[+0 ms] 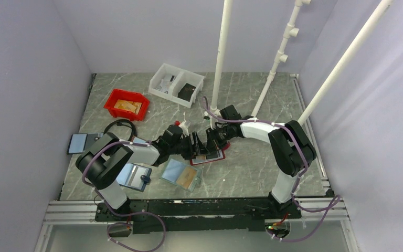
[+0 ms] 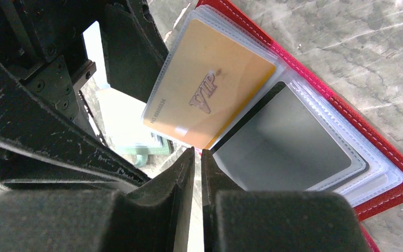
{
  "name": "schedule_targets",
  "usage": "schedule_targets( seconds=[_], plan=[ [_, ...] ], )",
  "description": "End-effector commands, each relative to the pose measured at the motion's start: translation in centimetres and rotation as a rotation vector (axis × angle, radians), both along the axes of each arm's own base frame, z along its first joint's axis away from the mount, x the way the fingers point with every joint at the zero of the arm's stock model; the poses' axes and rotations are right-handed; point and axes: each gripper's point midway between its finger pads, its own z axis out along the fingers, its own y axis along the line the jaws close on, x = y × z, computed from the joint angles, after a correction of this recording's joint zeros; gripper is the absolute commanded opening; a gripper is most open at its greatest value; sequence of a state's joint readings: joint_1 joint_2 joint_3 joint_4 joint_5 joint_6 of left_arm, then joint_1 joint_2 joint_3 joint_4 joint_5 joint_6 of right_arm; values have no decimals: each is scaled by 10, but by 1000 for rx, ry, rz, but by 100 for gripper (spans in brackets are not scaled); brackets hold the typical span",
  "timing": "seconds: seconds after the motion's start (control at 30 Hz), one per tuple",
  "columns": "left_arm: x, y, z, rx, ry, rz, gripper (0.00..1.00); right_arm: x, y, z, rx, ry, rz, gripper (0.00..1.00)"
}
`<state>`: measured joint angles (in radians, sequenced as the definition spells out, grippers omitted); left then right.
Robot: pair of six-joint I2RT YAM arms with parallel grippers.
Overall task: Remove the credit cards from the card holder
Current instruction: Remove the credit card from the card holder.
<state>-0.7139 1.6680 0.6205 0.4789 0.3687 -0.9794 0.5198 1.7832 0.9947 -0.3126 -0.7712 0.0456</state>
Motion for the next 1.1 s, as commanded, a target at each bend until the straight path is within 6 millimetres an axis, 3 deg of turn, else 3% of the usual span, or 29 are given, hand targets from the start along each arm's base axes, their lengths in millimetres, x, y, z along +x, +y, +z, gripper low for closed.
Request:
schedule_targets(
  seconds=[0.0,0.6,0.8,0.83,0.97,1.07],
  plan=[
    [10,14,-6,67,-34,70,65,3,18,24,73,-26,32,13],
    [16,36,-12,13,-4,139,41,8,15,26,52,-70,44,13],
    [18,37,-4,-46,-50,115,4,7,15,30,65,-75,67,15],
    [17,35,-1,-64,-71,95,0,7,15,32,74,-81,86,16],
    [14,32,13,-138,-153,40,0,-2,4,56,207,-116,247,22],
    [12,30,25,-177,-225,8,0,-4,-5,77,298,-133,261,37]
  ],
)
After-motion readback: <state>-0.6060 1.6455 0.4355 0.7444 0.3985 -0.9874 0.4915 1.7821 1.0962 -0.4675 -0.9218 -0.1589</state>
